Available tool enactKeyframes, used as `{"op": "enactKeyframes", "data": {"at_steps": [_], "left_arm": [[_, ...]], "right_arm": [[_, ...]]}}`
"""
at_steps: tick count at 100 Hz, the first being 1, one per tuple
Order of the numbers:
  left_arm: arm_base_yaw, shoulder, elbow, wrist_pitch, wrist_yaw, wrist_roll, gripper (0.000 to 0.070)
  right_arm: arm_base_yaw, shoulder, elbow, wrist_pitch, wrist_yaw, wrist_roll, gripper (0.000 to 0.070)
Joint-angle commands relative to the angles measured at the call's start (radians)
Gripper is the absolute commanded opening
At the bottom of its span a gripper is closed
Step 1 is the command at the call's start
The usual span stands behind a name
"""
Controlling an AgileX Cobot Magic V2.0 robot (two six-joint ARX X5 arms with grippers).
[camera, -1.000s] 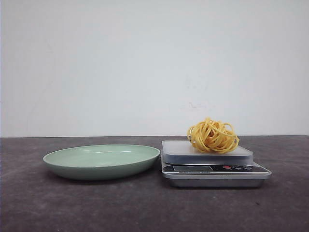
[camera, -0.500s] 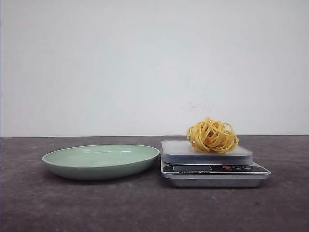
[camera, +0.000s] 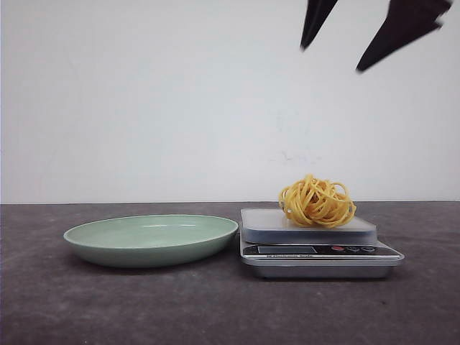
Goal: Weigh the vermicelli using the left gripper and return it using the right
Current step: 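Lower the open right gripper over the vermicelli on the scale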
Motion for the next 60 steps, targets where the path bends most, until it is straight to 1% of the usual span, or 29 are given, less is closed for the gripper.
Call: {"op": "enactKeyframes", "data": {"at_steps": [1, 15, 31, 54, 60], "left_arm": [[-0.006, -0.002, 0.011, 0.008, 0.001, -0.004, 0.0425], [-0.006, -0.002, 0.011, 0.008, 0.001, -0.004, 0.0425], [-0.006, -0.002, 0.011, 0.008, 0.001, -0.004, 0.0425], [-0.006, -0.002, 0.011, 0.008, 0.001, -0.003, 0.0425], [-0.006, -0.002, 0.011, 0.008, 0.001, -0.003, 0.0424]], "right_arm": [[0.005, 0.068, 0.037, -0.010, 0.003, 0.034, 0.0540], [0.005, 0.196, 0.084, -0.033, 0.003, 0.041, 0.0540], [0.003, 0.320, 0.107, -0.044, -0.009, 0.071, 0.0540], [0.001, 0.423, 0.108, -0.077, -0.009, 0.076, 0.0540], [0.001, 0.439, 0.108, -0.081, -0.021, 0.078, 0.0540]]}}
